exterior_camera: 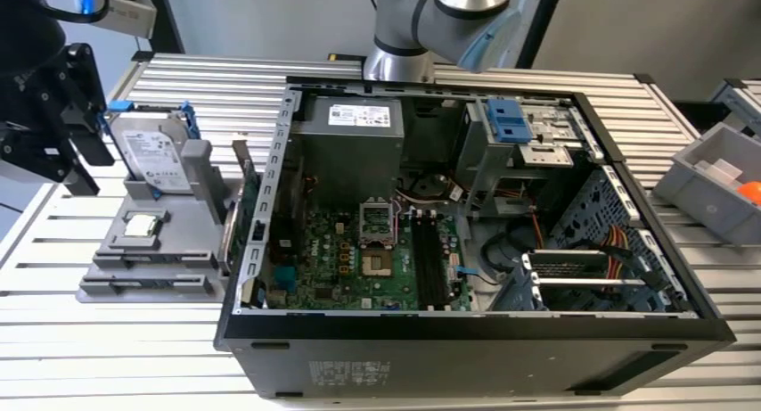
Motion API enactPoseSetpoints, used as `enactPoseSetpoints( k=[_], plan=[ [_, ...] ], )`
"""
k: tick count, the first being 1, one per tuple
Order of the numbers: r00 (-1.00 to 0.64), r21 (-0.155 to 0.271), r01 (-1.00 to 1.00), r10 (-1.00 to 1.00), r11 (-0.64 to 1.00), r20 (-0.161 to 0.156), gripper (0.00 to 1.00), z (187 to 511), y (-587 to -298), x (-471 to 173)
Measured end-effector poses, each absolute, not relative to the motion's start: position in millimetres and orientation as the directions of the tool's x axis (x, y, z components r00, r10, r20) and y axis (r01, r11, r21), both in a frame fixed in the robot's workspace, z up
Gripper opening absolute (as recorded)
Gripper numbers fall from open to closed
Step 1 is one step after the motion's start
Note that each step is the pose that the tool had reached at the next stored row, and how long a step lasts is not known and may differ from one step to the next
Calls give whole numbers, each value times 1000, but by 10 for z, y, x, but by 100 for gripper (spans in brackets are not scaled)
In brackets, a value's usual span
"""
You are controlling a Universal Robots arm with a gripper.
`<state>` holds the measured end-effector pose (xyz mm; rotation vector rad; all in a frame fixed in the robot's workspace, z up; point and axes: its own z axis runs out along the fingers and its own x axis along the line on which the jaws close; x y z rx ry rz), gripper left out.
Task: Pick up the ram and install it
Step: 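Pick up the ram and move it above insertion slot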
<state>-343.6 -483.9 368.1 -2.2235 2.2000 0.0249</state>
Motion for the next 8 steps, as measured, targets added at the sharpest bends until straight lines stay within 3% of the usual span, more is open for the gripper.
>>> enactPoseSetpoints(
  k=[8],
  plan=[
    [4,1,-1000,-1000,-4,-21,100,3627,-4836,-3436]
  ],
)
